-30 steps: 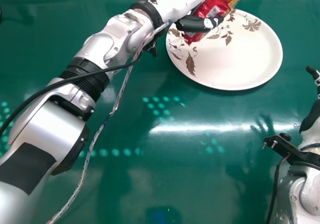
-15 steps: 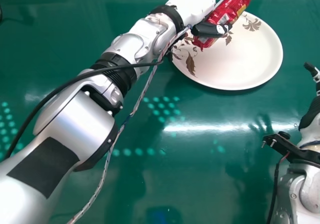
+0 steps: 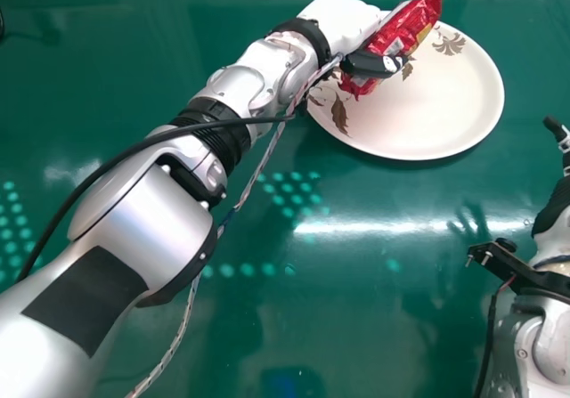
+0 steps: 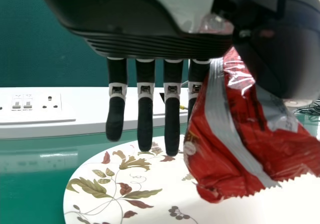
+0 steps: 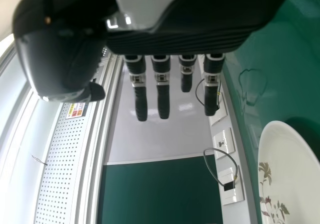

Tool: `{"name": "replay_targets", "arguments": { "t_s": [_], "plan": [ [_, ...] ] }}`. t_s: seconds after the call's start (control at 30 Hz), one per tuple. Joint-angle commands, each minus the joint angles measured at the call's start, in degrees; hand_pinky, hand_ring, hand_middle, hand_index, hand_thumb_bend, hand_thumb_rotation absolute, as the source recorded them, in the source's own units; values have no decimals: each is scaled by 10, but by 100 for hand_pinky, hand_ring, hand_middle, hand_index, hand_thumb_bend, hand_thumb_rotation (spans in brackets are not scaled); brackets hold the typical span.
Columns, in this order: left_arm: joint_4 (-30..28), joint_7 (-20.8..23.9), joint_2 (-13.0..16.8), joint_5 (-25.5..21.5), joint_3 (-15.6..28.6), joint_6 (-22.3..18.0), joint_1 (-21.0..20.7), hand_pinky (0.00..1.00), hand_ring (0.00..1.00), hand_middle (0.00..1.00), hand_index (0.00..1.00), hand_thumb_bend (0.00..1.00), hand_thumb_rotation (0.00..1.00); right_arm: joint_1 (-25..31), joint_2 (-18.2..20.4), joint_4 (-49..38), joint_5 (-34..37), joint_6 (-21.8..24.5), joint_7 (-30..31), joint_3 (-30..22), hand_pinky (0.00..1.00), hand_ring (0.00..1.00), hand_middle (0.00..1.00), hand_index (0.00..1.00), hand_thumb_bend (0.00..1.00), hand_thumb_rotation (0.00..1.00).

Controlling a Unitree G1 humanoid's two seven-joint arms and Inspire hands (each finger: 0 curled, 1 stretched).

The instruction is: Pick up biscuit and place it in the plate

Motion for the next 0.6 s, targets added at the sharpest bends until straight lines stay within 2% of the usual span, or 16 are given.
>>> {"name": "replay_targets", "arguments": {
  "t_s": [0.0, 0.03, 0.07, 0.13, 0.17, 0.23, 0.3, 0.37, 0.43, 0.57],
  "plan": [
    [-1, 3, 4, 0, -12, -3, -4, 28, 40, 45, 55, 50, 0, 9, 5, -10, 0, -2, -4, 0, 75, 81, 82, 78, 49, 21],
    [1, -1, 3, 8, -21, 4, -8, 35, 49, 47, 53, 50, 0, 9, 4, -10, -1, -2, -4, 0, 76, 82, 82, 79, 49, 21],
    [2, -5, 2, 12, -28, 9, -10, 46, 59, 60, 51, 50, 3, 9, 5, -10, 1, -2, -4, -1, 76, 82, 83, 79, 49, 21],
    [3, -12, 1, 17, -37, 17, -14, 52, 65, 68, 50, 50, 7, 9, 5, -9, 3, 0, -5, -1, 76, 82, 83, 79, 49, 20],
    [3, -13, 2, 19, -42, 18, -15, 56, 69, 72, 64, 55, 22, 9, 5, -9, 1, -1, -5, -1, 76, 82, 83, 79, 49, 20],
    [1, -12, 4, 25, -52, 16, -16, 70, 81, 83, 85, 64, 43, 10, 4, -7, -1, -3, -5, -1, 76, 82, 83, 80, 49, 20],
    [0, -8, 7, 27, -58, 12, -15, 81, 91, 93, 94, 69, 51, 11, 5, -8, -1, -2, -6, -2, 75, 81, 82, 79, 50, 21],
    [-1, -10, 7, 23, -58, 11, -15, 90, 98, 98, 99, 74, 56, 12, 4, -7, -1, -4, -6, -2, 75, 81, 82, 79, 51, 22],
    [-1, -15, 7, 17, -54, 12, -15, 94, 100, 100, 100, 80, 59, 14, 3, -6, -2, -6, -5, -2, 75, 81, 82, 79, 50, 22],
    [-2, -20, 8, 12, -55, 12, -14, 99, 100, 100, 100, 90, 58, 16, 4, -6, 0, -10, -5, -2, 74, 80, 82, 78, 50, 21]
  ]
}}
